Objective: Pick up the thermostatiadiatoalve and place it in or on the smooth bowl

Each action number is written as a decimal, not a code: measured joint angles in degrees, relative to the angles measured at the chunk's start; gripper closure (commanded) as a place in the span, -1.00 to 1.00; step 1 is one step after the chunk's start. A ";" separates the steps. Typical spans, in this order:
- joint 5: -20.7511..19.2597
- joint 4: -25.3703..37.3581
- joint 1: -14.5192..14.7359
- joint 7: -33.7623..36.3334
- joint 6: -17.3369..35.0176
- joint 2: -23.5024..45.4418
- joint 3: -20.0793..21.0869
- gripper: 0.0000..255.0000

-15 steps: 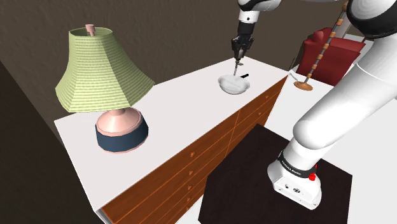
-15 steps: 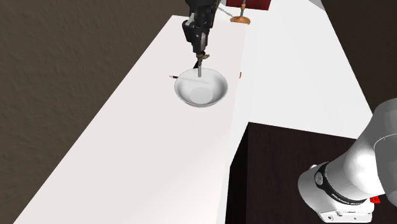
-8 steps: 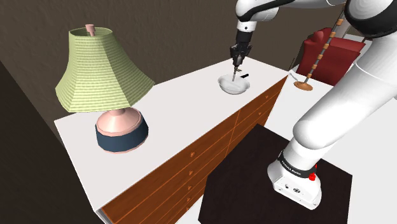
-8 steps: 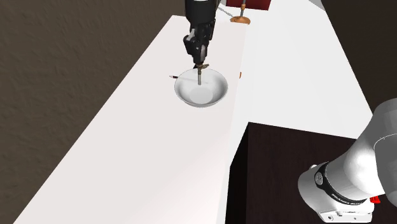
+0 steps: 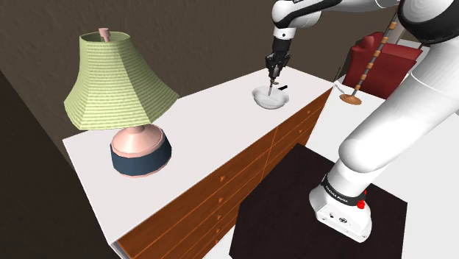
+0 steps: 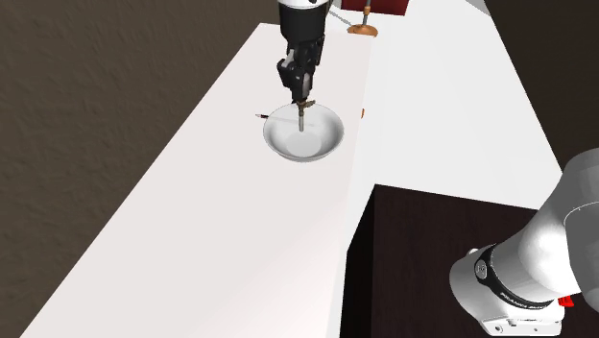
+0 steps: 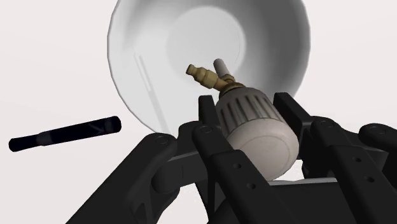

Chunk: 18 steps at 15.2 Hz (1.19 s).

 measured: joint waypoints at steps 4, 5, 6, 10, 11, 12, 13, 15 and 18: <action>0.00 -0.01 0.00 0.00 0.01 0.00 0.00 -1.00; 0.00 -0.01 0.00 0.00 0.01 0.00 0.00 -1.00; 0.00 -0.01 0.00 0.00 0.01 0.00 0.00 -1.00; -0.04 3.60 0.09 0.14 -4.15 -0.64 0.14 -1.00; -0.10 4.58 0.00 -0.07 -5.45 -0.97 0.04 -1.00; -0.10 5.27 0.06 0.07 -6.28 -1.09 0.13 -1.00; -0.08 5.72 0.06 0.04 -6.65 -1.00 0.12 -1.00; -0.07 6.18 0.07 0.06 -7.09 -0.96 0.14 -1.00; -0.07 6.29 0.08 0.07 -7.21 -0.93 0.15 -1.00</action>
